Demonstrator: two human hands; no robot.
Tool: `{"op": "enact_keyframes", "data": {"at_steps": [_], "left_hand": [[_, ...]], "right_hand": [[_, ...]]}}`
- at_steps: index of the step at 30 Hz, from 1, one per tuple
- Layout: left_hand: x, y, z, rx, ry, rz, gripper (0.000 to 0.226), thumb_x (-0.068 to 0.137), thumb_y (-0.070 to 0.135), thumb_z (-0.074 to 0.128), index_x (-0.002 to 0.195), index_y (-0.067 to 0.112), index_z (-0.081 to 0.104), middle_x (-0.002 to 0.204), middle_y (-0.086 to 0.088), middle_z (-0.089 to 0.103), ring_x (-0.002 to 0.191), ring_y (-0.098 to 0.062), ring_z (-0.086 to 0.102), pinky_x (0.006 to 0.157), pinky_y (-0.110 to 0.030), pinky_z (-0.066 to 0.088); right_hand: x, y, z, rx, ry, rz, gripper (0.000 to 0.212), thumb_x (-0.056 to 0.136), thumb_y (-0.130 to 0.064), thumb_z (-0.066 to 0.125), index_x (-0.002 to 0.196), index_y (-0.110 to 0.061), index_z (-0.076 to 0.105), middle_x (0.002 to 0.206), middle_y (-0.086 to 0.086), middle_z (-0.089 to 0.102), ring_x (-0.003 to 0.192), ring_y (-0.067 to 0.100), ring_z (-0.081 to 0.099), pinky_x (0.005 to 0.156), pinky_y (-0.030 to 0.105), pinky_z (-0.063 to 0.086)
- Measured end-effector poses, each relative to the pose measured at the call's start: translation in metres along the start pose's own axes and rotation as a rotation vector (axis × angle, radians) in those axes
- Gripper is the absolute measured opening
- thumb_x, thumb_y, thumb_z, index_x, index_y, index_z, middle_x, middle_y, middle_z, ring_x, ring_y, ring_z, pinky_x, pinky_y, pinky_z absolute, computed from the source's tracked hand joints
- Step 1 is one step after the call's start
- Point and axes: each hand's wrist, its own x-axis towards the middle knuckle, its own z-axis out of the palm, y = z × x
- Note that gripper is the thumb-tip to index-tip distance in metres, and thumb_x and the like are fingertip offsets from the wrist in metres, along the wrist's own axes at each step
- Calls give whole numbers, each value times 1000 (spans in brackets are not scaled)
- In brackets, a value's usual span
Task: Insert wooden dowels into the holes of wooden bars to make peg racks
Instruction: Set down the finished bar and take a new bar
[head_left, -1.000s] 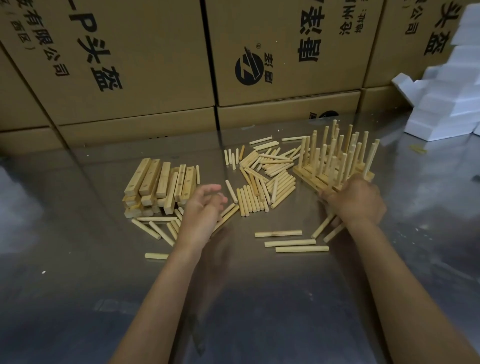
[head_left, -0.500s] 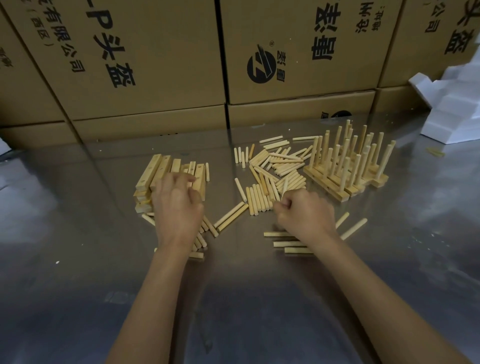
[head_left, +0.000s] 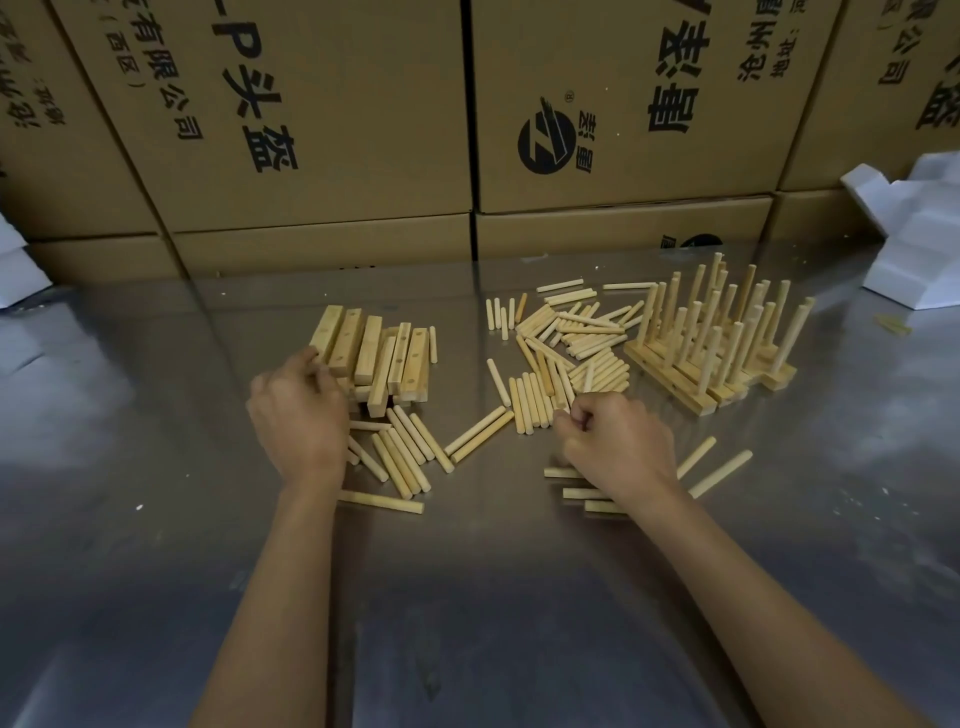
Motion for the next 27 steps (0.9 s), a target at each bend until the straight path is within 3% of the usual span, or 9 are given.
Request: {"op": "enact_keyframes", "data": {"at_steps": [5, 8, 10, 12, 15, 18, 20, 23, 27], "left_hand": [[-1, 12, -11, -148, 47, 23, 34, 98, 24, 60, 130, 14, 66, 122, -13, 68, 114, -23, 61, 100, -30, 43], [-15, 38, -20, -372, -27, 75, 29, 93, 27, 69, 122, 24, 72, 107, 0, 74, 87, -5, 67, 79, -14, 50], [-27, 54, -22, -545, -231, 77, 27, 89, 23, 74, 115, 29, 74, 98, 10, 76, 77, 1, 67, 65, -14, 52], [-42, 66, -19, -602, -524, 132, 26, 87, 17, 76, 110, 29, 76, 92, 16, 76, 72, 7, 66, 58, -8, 47], [-60, 79, -14, -615, -824, 190, 27, 85, 8, 76, 107, 24, 78, 95, 13, 77, 81, 1, 71, 71, -14, 55], [-62, 79, -9, -603, -924, 159, 31, 83, 6, 78, 104, 29, 77, 96, 5, 77, 91, -18, 73, 90, -37, 58], [-59, 76, -6, -665, -1060, 101, 39, 82, 13, 80, 114, 33, 70, 108, 6, 73, 92, -22, 74, 89, -38, 58], [-59, 69, -2, -819, -1245, -129, 50, 88, 32, 73, 135, 31, 54, 117, -1, 71, 93, -28, 74, 81, -39, 60], [-58, 63, 1, -850, -1358, -275, 35, 100, 32, 56, 134, 30, 57, 98, -4, 72, 72, -24, 67, 57, -33, 55]], "right_hand": [[-1, -6, -1, 110, 33, 4, 41, 95, -40, 56, 61, -18, 57, 54, -6, 56, 56, 9, 55, 54, 26, 35], [-2, -19, -8, 531, -66, 39, 36, 96, -43, 58, 71, -19, 67, 65, 0, 64, 63, 10, 59, 58, 22, 43], [-2, -28, -15, 884, -160, 163, 33, 94, -49, 58, 91, -19, 72, 73, 0, 70, 58, 6, 59, 54, 15, 44], [1, -28, -19, 1146, -243, 337, 40, 88, -58, 59, 107, -24, 68, 81, 1, 74, 58, 7, 60, 52, 21, 45], [9, -14, -25, 1343, -227, 526, 40, 91, -47, 61, 114, -15, 65, 77, 2, 71, 56, 9, 57, 53, 23, 43], [15, 1, -28, 1408, -266, 529, 21, 98, -26, 58, 109, -8, 61, 72, 1, 63, 56, 8, 54, 51, 20, 42], [16, 4, -29, 1408, -307, 476, 12, 99, -21, 56, 102, -9, 59, 73, 3, 61, 57, 10, 54, 51, 20, 42], [12, -4, -28, 1255, -386, 294, 14, 98, -17, 58, 105, -5, 62, 76, 5, 64, 60, 12, 56, 50, 21, 42], [2, -21, -23, 1004, -375, 65, 14, 96, -22, 63, 102, -11, 70, 76, 2, 71, 61, 7, 60, 50, 16, 43]]}}
